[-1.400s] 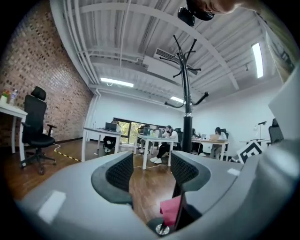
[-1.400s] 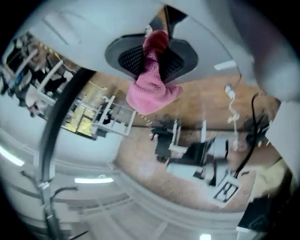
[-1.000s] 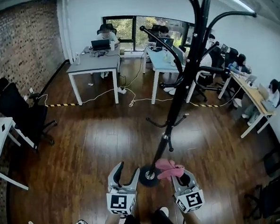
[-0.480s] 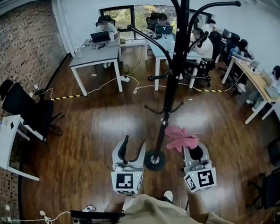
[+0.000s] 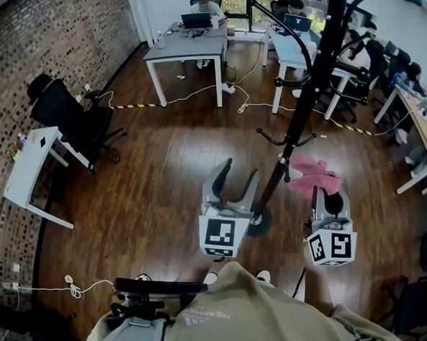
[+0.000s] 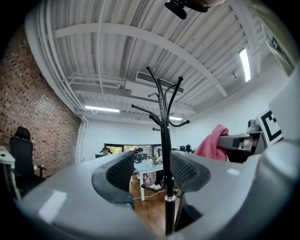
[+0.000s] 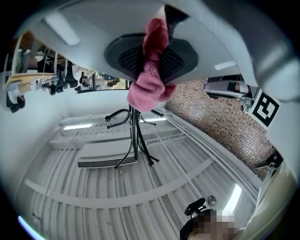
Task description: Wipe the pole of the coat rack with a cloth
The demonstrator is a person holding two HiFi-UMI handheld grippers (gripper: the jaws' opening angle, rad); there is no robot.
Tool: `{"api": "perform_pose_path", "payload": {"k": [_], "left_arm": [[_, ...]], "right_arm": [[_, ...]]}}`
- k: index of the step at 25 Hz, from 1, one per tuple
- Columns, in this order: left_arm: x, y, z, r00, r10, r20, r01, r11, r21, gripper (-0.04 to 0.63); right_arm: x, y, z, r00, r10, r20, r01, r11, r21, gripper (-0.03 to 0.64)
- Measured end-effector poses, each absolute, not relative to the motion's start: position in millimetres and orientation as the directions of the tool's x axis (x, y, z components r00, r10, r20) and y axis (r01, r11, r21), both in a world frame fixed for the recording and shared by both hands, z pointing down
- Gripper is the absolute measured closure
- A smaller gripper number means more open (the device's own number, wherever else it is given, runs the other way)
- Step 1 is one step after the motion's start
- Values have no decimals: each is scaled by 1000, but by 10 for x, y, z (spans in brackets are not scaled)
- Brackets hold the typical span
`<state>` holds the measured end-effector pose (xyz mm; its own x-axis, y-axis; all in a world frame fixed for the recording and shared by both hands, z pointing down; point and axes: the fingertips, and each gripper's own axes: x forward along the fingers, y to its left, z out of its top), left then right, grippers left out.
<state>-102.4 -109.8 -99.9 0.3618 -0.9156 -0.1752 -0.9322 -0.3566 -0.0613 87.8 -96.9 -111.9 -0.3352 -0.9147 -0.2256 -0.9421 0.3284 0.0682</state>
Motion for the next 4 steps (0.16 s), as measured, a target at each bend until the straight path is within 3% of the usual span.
{"api": "perform_pose_path", "payload": {"k": [4], "left_arm": [[-1002,-1103,-988,365,-916,-168,-931,-360,-62,360]], "right_arm": [[812,-1003,-1078,-354,-912,-208,-935,341,93,562]]}}
